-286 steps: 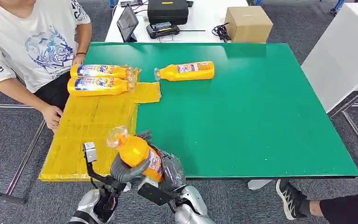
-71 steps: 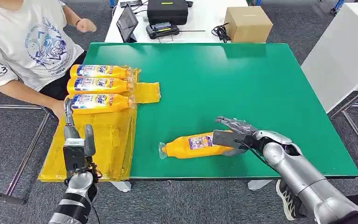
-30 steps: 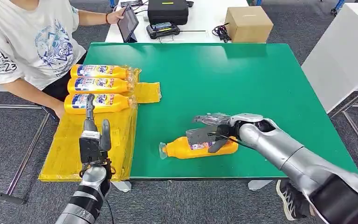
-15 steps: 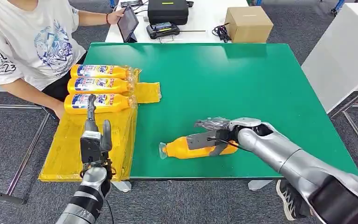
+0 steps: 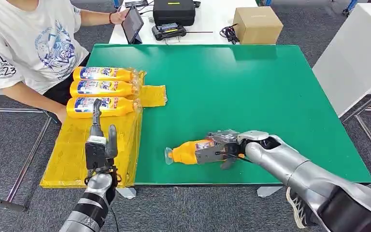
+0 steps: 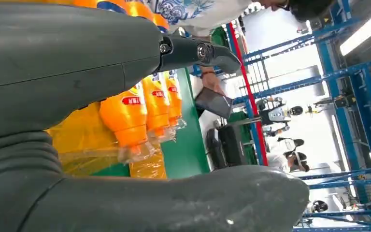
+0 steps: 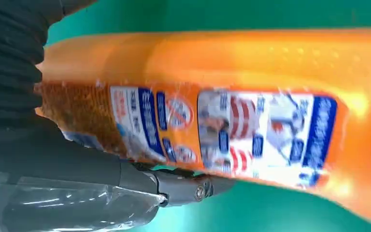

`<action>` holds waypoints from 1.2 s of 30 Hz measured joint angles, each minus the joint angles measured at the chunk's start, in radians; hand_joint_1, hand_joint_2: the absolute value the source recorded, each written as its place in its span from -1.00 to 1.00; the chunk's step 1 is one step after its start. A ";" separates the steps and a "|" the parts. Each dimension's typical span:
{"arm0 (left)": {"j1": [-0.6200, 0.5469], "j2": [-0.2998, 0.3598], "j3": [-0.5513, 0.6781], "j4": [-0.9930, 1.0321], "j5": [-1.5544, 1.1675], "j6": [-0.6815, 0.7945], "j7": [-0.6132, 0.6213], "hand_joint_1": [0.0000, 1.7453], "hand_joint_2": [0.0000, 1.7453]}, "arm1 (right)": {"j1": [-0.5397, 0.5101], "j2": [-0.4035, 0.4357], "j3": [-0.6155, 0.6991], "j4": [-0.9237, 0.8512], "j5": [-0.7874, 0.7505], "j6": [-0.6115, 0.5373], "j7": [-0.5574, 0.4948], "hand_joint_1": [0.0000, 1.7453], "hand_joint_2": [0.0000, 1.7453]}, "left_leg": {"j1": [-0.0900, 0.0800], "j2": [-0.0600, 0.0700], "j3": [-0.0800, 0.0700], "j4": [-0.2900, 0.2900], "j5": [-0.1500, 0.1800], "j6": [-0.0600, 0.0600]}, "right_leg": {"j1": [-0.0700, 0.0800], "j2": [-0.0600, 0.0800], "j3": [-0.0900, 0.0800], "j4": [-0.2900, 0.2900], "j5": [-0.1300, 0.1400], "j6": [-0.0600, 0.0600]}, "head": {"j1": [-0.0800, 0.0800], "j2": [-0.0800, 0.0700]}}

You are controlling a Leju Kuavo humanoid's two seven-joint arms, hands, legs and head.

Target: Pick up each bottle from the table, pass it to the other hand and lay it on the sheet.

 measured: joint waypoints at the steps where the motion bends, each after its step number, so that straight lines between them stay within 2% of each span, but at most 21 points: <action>1: 0.000 0.000 0.000 0.002 0.000 -0.003 0.000 -1.00 -1.00 | 0.001 0.001 0.003 0.003 0.000 -0.001 0.000 -1.00 1.00 | 0.000 0.000 0.000 0.000 0.000 0.000 | 0.000 0.000 0.000 0.000 0.000 0.000 | 0.000 0.000; 8: -0.006 -0.001 0.000 0.016 0.000 -0.005 0.000 -1.00 -1.00 | 0.005 0.011 0.022 0.024 0.012 -0.008 0.000 -1.00 1.00 | 0.000 0.000 0.000 0.000 0.000 0.000 | 0.000 0.000 0.000 0.000 0.000 0.000 | 0.000 0.000; 9: -0.007 -0.001 0.000 0.017 0.000 -0.006 0.000 -1.00 -1.00 | 0.005 0.013 0.023 0.027 0.014 -0.008 -0.001 -0.64 1.00 | 0.000 0.000 0.000 0.000 0.000 0.000 | 0.000 0.000 0.000 0.000 0.000 0.000 | 0.000 0.000; 10: -0.008 -0.001 0.000 0.018 0.000 -0.006 0.000 -1.00 -1.00 | 0.005 0.014 0.024 0.029 0.017 -0.008 -0.002 0.72 1.00 | 0.000 0.000 0.000 0.000 0.000 0.000 | 0.000 0.000 0.000 0.000 0.000 0.000 | 0.000 0.000; 11: -0.008 -0.001 0.000 0.021 0.001 -0.007 0.000 -1.00 -1.00 | 0.005 0.015 0.026 0.031 0.018 -0.008 -0.002 1.00 1.00 | 0.000 0.000 0.000 0.000 0.000 0.000 | 0.000 0.000 0.000 0.000 0.000 0.000 | 0.000 0.000; 16: -0.010 -0.005 0.000 0.027 0.002 -0.007 0.000 -1.00 -1.00 | 0.005 0.021 0.034 0.042 0.037 -0.018 -0.003 1.00 1.00 | 0.000 0.000 0.000 0.000 0.000 0.000 | 0.000 0.000 0.000 0.000 0.000 0.000 | 0.000 0.000; 25: -0.010 -0.006 0.001 0.028 0.003 -0.005 0.000 -1.00 -1.00 | 0.015 0.041 0.034 0.066 0.060 -0.140 -0.017 1.00 1.00 | 0.000 0.000 0.000 0.000 0.000 0.000 | 0.000 0.000 0.000 0.000 0.000 0.000 | 0.000 0.000; 29: -0.003 -0.006 0.003 0.025 0.003 -0.002 0.000 -1.00 -1.00 | 0.097 0.069 -0.039 0.070 0.104 -0.352 -0.029 1.00 1.00 | 0.000 0.000 0.000 0.000 0.000 0.000 | 0.000 0.000 0.000 0.000 0.000 0.000 | 0.000 0.000; 33: 0.004 -0.005 0.004 0.018 0.003 -0.003 0.000 -1.00 -1.00 | 0.162 0.094 -0.122 0.063 0.134 -0.465 -0.031 1.00 1.00 | 0.001 0.000 0.000 0.000 0.000 0.000 | 0.000 0.000 0.000 0.000 0.000 0.000 | 0.000 0.000; 36: 0.028 -0.005 0.024 -0.011 0.006 -0.020 0.000 -1.00 -1.00 | 0.301 0.134 -0.281 -0.033 0.229 -0.650 -0.038 1.00 1.00 | 0.001 -0.002 -0.001 0.000 0.000 0.000 | 0.001 -0.001 0.000 0.000 -0.001 0.000 | -0.001 0.000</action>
